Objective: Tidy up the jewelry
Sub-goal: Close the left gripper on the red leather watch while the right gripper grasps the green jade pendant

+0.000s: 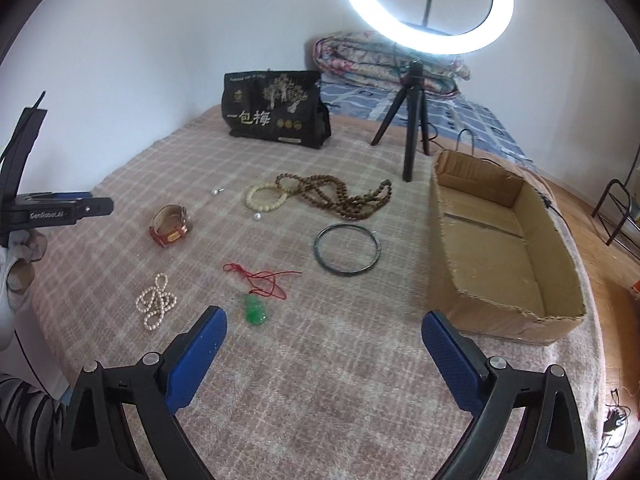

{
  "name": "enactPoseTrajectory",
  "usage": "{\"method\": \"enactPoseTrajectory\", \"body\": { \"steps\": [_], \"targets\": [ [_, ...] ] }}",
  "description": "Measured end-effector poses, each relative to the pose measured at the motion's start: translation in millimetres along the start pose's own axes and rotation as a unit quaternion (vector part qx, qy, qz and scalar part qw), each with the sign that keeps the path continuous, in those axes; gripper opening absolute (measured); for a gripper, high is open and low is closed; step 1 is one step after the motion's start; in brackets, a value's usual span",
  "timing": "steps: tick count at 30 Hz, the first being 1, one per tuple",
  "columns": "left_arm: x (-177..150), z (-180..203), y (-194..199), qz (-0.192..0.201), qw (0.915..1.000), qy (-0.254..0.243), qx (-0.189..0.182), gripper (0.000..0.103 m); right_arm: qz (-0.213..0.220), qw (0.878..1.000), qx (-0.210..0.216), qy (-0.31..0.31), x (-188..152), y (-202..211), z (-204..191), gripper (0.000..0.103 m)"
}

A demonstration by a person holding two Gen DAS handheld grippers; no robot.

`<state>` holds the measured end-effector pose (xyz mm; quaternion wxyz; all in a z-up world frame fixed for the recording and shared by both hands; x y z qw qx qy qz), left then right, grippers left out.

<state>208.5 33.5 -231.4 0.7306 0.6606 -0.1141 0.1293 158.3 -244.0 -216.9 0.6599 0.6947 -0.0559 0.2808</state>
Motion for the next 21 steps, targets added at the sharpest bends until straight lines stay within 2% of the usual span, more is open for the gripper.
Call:
{"method": "enactPoseTrajectory", "body": {
  "steps": [2, 4, 8, 12, 14, 16, 21],
  "targets": [
    [5.4, -1.5, -13.7, -0.014, 0.9998, 0.012, -0.011, 0.057, -0.007, 1.0, 0.006, 0.014, 1.6, -9.9, -8.4, 0.095],
    [9.5, -2.0, -25.5, -0.024, 0.9993, 0.021, -0.02, 0.056, -0.016, 1.0, 0.01, 0.025, 2.9, -18.4, -14.4, 0.088],
    [12.9, 0.9, -44.2, -0.045, 0.9982, 0.024, -0.031, 0.046, -0.034, 0.998, 0.025, 0.04, 6.0, -34.8, -24.4, 0.078],
    [15.5, 2.7, -58.0, -0.057, 0.9973, 0.03, -0.036, 0.045, -0.048, 0.997, 0.027, 0.059, 8.8, -49.3, -35.0, 0.07],
    [16.8, 2.8, -61.4, -0.06, 0.9968, 0.035, -0.041, 0.041, -0.057, 0.996, 0.025, 0.063, 9.9, -56.9, -38.0, 0.064],
    [18.1, 4.2, -63.7, -0.063, 0.9965, 0.035, -0.042, 0.039, -0.067, 0.995, 0.028, 0.065, 11.2, -65.2, -40.0, 0.053],
    [20.7, 7.0, -70.6, -0.069, 0.9964, 0.028, -0.04, 0.038, -0.087, 0.993, 0.026, 0.072, 11.6, -80.5, -40.0, 0.047]
  ]
}}
Point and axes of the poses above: each gripper's, at about its wrist camera, not at the fingertips, and y roughly against the way its jaws point, z to its right, x to its top, the point moved 6 cm from there along -y, roughly the way its jaws point, and after that the axes turned 14 degrees about -z, right-handed, at the moved point
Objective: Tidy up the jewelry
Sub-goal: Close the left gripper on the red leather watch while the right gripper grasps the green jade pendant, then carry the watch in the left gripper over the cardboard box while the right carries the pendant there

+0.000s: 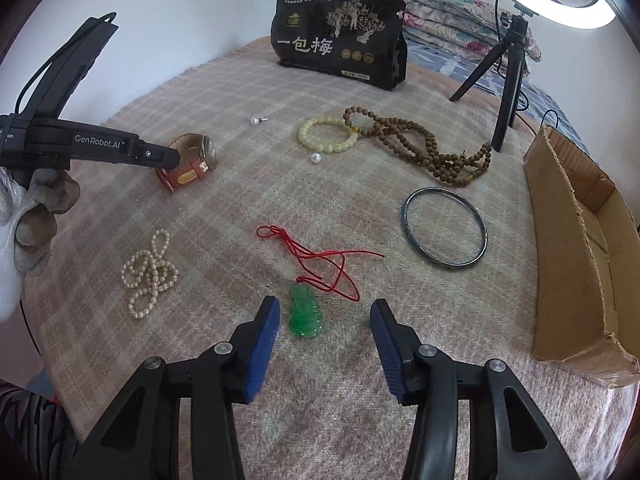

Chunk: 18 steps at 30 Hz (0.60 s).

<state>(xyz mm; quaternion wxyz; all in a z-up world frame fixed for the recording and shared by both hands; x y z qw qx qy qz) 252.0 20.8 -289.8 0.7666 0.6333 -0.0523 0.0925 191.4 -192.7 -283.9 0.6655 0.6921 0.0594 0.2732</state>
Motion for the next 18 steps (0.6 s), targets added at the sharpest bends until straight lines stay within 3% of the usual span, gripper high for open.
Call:
{"method": "enactPoseTrajectory", "body": {
  "steps": [3, 7, 10, 14, 18],
  "targets": [
    [2.3, 1.0, -2.7, -0.001, 1.0, -0.001, 0.0, 0.033, -0.003, 1.0, 0.002, 0.008, 1.0, -1.0, -2.7, 0.041],
    [3.2, 5.9, -3.7, -0.003, 1.0, -0.006, -0.004, 0.02, -0.004, 1.0, 0.007, 0.024, 2.6, -1.0, -9.4, 0.025],
    [3.4, 8.0, -3.5, 0.001, 0.9999, -0.01, -0.002, 0.019, -0.002, 1.0, 0.015, 0.026, 2.7, 0.1, -13.1, 0.016],
    [3.3, 7.4, -1.9, 0.005, 0.9999, -0.014, -0.006, 0.007, 0.003, 0.999, 0.03, 0.021, 2.1, 3.8, -14.4, 0.015],
    [1.2, 8.8, 2.0, 0.01, 0.9998, -0.018, -0.001, 0.006, 0.013, 0.999, 0.04, 0.011, 2.4, 9.9, -13.0, 0.015]
  ]
}}
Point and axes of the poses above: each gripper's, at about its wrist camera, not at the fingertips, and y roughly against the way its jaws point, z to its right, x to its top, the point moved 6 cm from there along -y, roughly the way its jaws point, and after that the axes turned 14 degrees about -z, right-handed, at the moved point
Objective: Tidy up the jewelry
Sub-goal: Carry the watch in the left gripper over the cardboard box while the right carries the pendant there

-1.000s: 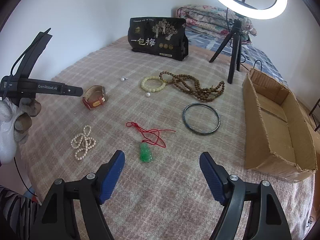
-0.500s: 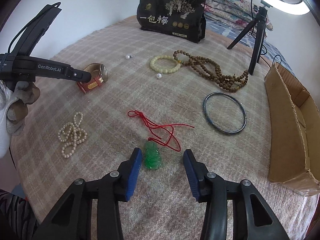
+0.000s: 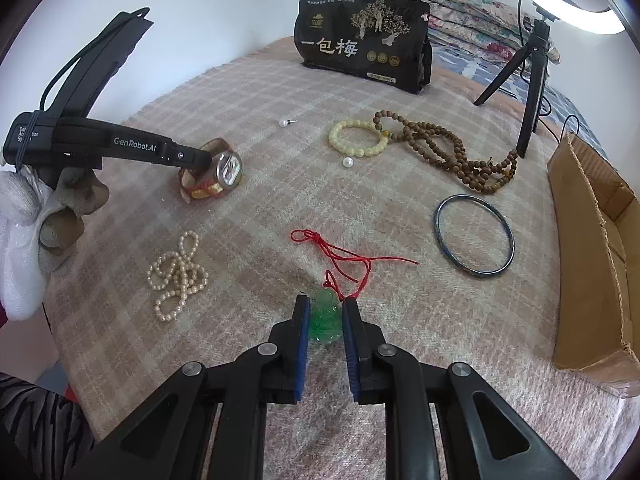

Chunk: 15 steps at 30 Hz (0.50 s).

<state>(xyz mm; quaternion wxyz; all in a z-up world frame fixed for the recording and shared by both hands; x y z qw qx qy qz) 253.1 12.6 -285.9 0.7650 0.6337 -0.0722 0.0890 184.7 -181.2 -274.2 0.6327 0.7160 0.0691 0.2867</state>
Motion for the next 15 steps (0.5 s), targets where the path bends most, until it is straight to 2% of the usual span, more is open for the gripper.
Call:
{"method": "enactPoseTrajectory", "body": {
  "steps": [7, 15],
  "targets": [
    [-6.4, 5.3, 10.5, 0.011, 0.9999, -0.006, 0.004, 0.006, 0.019, 1.0, 0.0, -0.014, -1.1, 16.0, 5.3, 0.015],
    [-5.8, 19.0, 41.3, 0.038, 0.999, -0.022, 0.003, 0.006, 0.056, 0.998, -0.008, -0.031, -3.6, 52.2, 17.1, 0.015]
  ]
}}
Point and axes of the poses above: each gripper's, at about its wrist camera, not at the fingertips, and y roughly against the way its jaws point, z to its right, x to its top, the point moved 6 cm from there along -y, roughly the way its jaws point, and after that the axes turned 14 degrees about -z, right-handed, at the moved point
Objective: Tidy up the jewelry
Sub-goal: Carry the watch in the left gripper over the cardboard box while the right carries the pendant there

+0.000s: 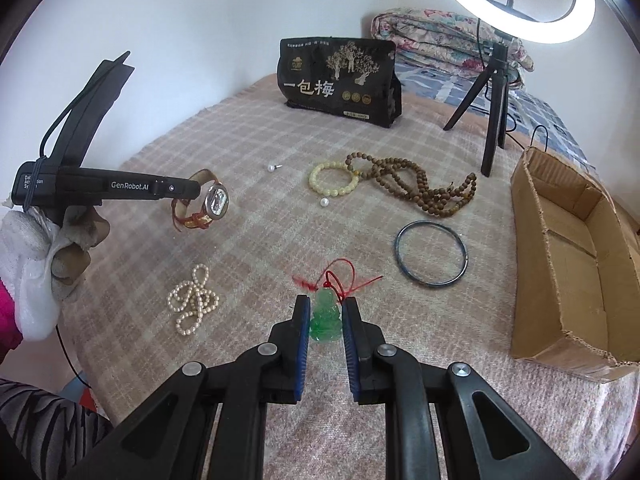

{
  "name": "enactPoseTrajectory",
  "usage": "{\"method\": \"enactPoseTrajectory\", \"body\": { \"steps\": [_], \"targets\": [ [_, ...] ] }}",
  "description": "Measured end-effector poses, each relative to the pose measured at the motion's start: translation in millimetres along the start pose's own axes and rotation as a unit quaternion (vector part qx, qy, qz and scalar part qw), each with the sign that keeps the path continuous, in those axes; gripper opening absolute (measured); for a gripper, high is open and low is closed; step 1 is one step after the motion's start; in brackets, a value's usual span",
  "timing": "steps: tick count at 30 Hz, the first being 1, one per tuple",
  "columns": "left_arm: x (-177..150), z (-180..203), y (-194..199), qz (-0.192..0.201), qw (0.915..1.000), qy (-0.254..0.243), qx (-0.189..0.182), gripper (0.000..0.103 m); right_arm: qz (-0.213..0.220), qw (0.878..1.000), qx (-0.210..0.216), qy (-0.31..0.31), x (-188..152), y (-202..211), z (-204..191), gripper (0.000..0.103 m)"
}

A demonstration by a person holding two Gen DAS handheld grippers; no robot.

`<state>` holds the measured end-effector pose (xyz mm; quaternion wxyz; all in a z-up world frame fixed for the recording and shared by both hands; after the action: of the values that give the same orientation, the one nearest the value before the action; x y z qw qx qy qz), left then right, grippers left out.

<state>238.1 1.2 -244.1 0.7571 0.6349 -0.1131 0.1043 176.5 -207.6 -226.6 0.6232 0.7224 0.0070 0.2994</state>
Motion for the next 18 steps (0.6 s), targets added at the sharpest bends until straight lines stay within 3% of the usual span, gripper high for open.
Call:
{"method": "enactPoseTrajectory", "body": {
  "steps": [8, 18],
  "targets": [
    [4.3, 30.2, 18.7, 0.014, 0.9995, -0.025, -0.012, 0.006, 0.035, 0.999, -0.011, -0.02, 0.7, 43.6, 22.7, 0.015],
    [16.6, 97.5, 32.4, 0.025, 0.9957, -0.081, -0.039, 0.006, 0.066, 0.995, -0.043, -0.056, -2.5, 87.7, 73.6, 0.015]
  ]
}}
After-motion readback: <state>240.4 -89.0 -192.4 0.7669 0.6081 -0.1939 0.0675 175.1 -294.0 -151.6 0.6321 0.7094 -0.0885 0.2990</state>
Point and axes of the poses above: each gripper's, at about its wrist camera, not at the fingertips, and y roughly against the way its jaws point, z to its right, x to its top, the point moved 6 cm from there along -y, roughly the way its jaws point, and after that the axes turned 14 degrees about -z, right-handed, at the moved point
